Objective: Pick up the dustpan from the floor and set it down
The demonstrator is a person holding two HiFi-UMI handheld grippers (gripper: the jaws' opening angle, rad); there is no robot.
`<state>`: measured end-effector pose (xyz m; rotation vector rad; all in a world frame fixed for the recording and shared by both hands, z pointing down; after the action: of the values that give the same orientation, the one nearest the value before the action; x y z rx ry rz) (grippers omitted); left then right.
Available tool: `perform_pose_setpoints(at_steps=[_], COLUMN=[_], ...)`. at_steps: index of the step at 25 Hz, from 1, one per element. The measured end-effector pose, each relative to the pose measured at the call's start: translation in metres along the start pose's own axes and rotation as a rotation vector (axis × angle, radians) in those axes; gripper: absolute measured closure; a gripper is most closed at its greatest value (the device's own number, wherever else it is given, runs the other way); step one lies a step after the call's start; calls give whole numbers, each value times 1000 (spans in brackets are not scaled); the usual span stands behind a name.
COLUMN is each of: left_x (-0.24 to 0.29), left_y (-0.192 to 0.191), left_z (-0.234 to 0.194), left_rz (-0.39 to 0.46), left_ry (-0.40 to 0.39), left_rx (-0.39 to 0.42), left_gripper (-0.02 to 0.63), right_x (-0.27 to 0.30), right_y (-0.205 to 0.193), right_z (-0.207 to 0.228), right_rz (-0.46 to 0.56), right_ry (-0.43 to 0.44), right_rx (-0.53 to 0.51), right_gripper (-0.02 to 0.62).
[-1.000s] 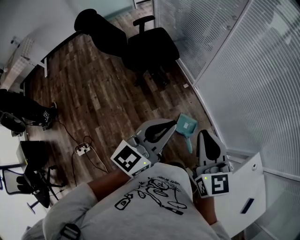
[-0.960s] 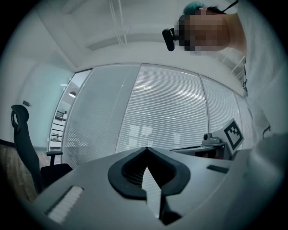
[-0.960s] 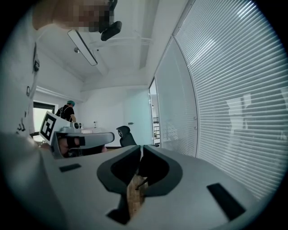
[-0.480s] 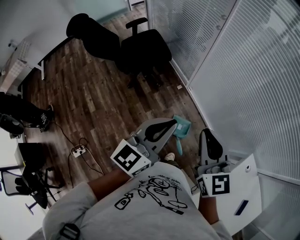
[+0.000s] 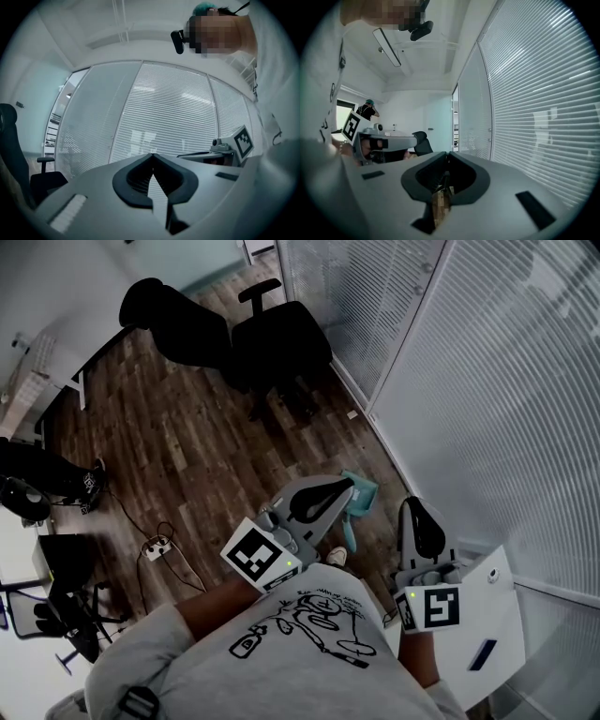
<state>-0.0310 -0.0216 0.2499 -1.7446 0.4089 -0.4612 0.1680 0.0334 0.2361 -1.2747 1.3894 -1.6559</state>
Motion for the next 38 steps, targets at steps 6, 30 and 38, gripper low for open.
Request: perform_pose_setpoints(at_steps=[6, 30, 38], left_x=[6, -12, -11], left_y=[-2, -37, -49], left_z=[2, -12, -15], left_rz=[1, -71, -94], left_ry=[-3, 15, 14], left_rx=[7, -70, -91], left_gripper=[604, 604, 604], right_x=[-1, 15, 22], right_y=[-4, -28, -40], right_z=[7, -16, -21], right_rz=[-2, -90, -111], right_ry=[1, 15, 37], right_rx=[-10, 28, 28], right_gripper=[578, 578, 578])
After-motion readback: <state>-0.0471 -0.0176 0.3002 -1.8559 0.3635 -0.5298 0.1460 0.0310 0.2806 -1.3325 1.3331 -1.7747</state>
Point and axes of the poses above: the fingertips, and each gripper's own axes: x forward along the fingers, z to its right, y out of its top, the point moved 9 cm from there along -x, backward along the fingers, and after that the axes turned 7 degrees about -z, right-handed, at the moved point
